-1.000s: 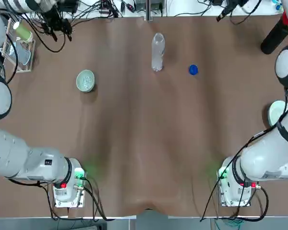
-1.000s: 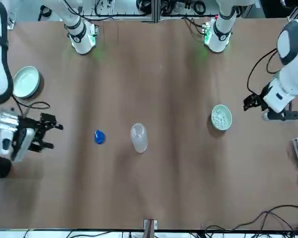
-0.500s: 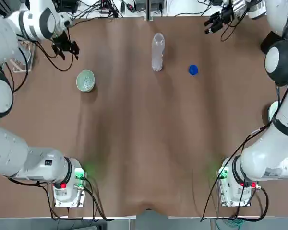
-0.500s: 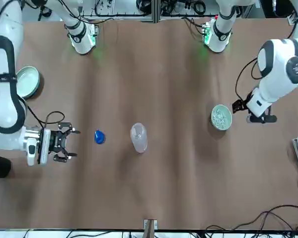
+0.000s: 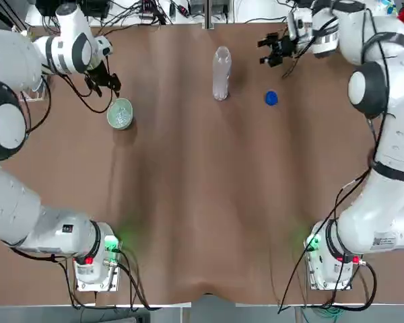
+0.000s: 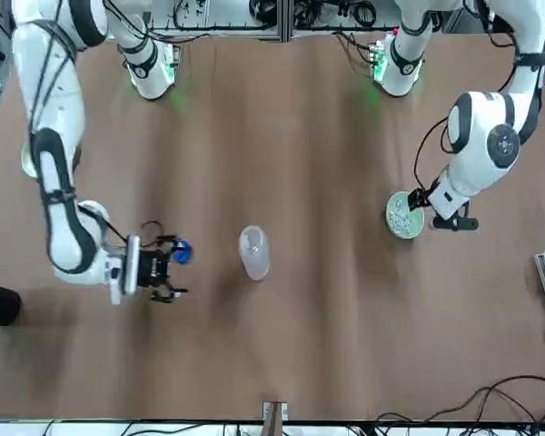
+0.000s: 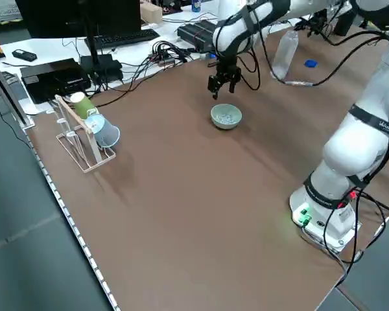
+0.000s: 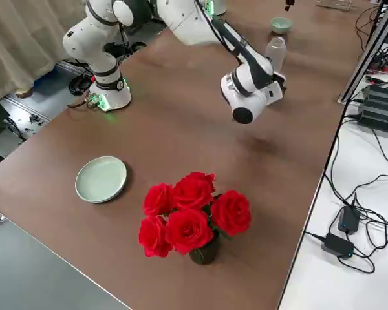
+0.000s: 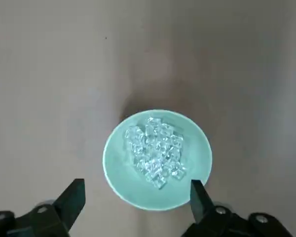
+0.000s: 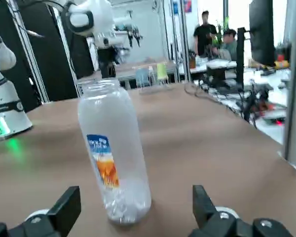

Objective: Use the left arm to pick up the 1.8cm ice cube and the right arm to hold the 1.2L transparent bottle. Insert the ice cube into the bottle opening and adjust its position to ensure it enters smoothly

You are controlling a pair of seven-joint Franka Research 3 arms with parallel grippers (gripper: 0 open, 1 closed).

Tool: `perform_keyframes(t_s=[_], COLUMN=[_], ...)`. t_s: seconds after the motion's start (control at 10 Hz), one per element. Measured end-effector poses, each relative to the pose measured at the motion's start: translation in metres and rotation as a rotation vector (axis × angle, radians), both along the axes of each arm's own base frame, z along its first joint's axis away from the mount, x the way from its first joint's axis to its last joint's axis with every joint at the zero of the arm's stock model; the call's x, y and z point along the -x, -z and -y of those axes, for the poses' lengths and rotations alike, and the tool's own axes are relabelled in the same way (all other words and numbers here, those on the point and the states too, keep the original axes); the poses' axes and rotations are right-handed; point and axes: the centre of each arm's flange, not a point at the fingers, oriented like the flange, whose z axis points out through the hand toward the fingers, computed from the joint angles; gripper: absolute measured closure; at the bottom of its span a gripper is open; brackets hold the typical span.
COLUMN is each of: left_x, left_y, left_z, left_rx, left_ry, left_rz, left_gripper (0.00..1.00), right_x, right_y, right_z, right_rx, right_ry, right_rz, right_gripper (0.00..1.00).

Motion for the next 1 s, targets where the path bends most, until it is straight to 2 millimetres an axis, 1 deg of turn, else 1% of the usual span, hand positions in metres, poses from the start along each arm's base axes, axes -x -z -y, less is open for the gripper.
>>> perform_keyframes(t_s=[0.1,0.2,0.4,0.5,0.6,0.8,1.0], left_x=[-0.002,-0.003,-0.003,-0.003,-0.002,0.000,0.000], left_y=[0.014,0.026,0.045,0.053,0.061,0.072,0.078], left_z=[0.004,0.006,0.005,0.006,0.006,0.007,0.007], left_rx=[0.002,0.002,0.002,0.001,0.001,0.001,0.001], left_ry=[0.007,0.009,0.008,0.008,0.010,0.011,0.011], left_rz=[0.003,-0.001,-0.014,-0.020,-0.031,-0.044,-0.051], left_gripper=[0.06,0.06,0.06,0.06,0.06,0.06,0.06], right_x=[0.006,0.014,0.027,0.031,0.033,0.037,0.047], right_y=[0.015,0.035,0.072,0.083,0.086,0.086,0.096], right_z=[-0.016,-0.029,-0.048,-0.056,-0.063,-0.082,-0.108], right_rx=[-0.050,-0.097,-0.149,-0.162,-0.174,-0.199,-0.224], right_ry=[-0.018,-0.030,-0.026,-0.021,-0.015,-0.007,-0.005], right_rz=[0.027,0.053,0.082,0.085,0.091,0.095,0.104], right_gripper=[0.00,0.00,0.00,0.00,0.00,0.00,0.00])
